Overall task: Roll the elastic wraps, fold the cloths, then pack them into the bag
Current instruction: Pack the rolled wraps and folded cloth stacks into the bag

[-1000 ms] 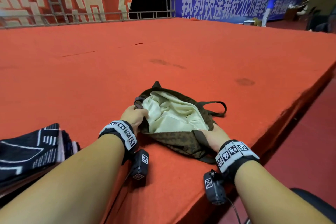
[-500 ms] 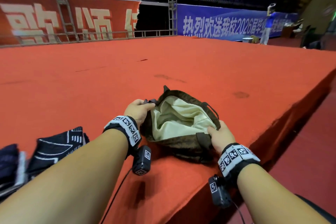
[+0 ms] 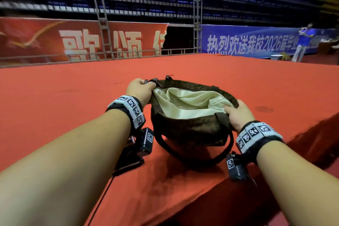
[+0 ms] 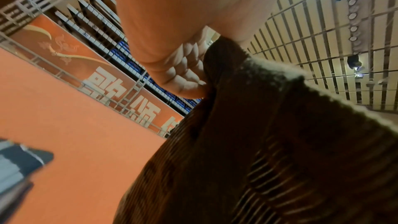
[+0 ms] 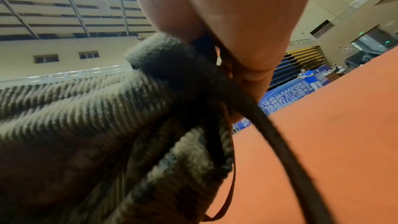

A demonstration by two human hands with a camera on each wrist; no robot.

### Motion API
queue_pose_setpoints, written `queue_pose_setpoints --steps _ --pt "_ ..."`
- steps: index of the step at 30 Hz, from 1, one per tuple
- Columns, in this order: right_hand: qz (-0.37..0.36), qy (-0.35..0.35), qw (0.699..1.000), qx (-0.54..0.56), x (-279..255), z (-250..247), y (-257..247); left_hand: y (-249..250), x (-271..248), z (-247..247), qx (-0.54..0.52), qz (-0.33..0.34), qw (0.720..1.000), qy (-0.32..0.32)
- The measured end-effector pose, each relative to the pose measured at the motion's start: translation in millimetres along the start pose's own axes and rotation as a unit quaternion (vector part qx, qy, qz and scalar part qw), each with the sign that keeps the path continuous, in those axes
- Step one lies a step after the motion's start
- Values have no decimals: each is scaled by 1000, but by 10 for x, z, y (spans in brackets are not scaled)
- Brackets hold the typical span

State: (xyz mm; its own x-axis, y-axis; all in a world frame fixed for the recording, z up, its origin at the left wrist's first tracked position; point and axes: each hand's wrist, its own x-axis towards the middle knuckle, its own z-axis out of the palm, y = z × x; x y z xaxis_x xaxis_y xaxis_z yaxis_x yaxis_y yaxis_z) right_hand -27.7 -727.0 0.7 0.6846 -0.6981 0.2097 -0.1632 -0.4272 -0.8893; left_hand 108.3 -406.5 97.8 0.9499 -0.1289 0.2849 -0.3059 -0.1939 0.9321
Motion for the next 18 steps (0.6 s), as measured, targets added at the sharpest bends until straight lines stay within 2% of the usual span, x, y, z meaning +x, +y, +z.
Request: queue_pose_setpoints --steps 7,11,14,18 --pt "-51 -83 993 64 -733 420 -1248 502 -490 -1324 -18 -5 997 77" --pt "-76 -128 983 106 -1125 723 -1831 673 -844 -2101 18 14 990 139" --pt "-105 -112 980 123 -1318 921 -2189 762 -1099 -2506 6 9 986 169" --pt "-150 -100 978 107 -1573 1008 -2608 716 -1206 -2823 -36 15 984 174"
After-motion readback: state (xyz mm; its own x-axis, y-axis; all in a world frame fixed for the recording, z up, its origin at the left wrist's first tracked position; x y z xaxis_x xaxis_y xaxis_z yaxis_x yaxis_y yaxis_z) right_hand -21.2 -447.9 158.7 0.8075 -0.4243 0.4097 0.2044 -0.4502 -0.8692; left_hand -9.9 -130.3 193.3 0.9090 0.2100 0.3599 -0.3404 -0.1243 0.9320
